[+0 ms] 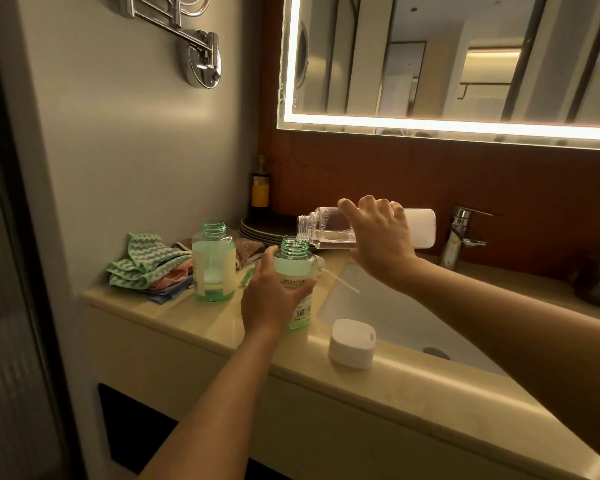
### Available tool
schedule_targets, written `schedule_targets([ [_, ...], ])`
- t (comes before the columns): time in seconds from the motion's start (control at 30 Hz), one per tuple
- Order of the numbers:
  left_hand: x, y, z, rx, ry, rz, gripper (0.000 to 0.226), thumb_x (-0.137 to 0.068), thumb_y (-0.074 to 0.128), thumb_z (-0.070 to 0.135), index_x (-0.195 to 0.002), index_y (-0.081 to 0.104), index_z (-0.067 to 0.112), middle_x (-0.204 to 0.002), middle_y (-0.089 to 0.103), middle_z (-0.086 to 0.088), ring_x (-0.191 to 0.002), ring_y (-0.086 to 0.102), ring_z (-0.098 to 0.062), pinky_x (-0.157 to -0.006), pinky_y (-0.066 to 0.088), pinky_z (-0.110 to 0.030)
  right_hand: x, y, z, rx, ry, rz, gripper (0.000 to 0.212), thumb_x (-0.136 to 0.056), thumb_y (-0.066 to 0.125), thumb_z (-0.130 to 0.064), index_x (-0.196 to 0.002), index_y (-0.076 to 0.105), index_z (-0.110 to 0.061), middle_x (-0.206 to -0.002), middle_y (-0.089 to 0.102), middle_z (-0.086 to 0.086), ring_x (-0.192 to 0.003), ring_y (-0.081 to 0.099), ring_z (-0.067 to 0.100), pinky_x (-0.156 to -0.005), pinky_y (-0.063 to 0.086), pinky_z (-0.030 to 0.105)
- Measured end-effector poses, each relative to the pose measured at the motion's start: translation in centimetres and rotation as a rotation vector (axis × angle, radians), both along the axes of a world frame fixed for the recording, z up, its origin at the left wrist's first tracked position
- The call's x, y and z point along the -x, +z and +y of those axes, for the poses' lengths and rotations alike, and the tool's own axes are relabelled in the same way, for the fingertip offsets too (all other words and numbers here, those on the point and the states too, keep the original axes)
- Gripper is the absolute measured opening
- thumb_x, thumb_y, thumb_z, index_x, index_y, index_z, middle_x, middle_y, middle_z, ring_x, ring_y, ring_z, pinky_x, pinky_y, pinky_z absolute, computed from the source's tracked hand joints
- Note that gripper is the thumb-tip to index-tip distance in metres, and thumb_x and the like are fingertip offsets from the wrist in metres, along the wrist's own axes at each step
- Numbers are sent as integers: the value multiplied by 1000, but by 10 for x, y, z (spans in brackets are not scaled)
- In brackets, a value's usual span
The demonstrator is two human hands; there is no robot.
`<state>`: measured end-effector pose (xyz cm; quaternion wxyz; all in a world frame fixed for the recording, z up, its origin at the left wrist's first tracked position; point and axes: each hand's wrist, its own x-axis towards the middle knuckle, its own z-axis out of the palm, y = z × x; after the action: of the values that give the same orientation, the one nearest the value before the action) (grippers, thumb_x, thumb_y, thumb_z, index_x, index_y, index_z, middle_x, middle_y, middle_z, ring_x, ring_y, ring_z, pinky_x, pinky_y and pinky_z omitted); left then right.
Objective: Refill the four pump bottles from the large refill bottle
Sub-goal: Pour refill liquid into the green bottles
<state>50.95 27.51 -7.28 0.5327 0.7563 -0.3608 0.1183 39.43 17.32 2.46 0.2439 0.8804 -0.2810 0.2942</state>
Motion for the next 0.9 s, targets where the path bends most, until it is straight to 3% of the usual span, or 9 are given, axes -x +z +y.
schedule_targets([
  [0.9,0,-1,0,10,10,-18,85,-69,73,49,-137,34,17,-133,50,-5,-117,52,-23,-86,51,-39,-1,1,0,3,3,-2,61,-84,62,-15,-137,31,-22,-131,44,12,-120,42,31,-106,29,45],
])
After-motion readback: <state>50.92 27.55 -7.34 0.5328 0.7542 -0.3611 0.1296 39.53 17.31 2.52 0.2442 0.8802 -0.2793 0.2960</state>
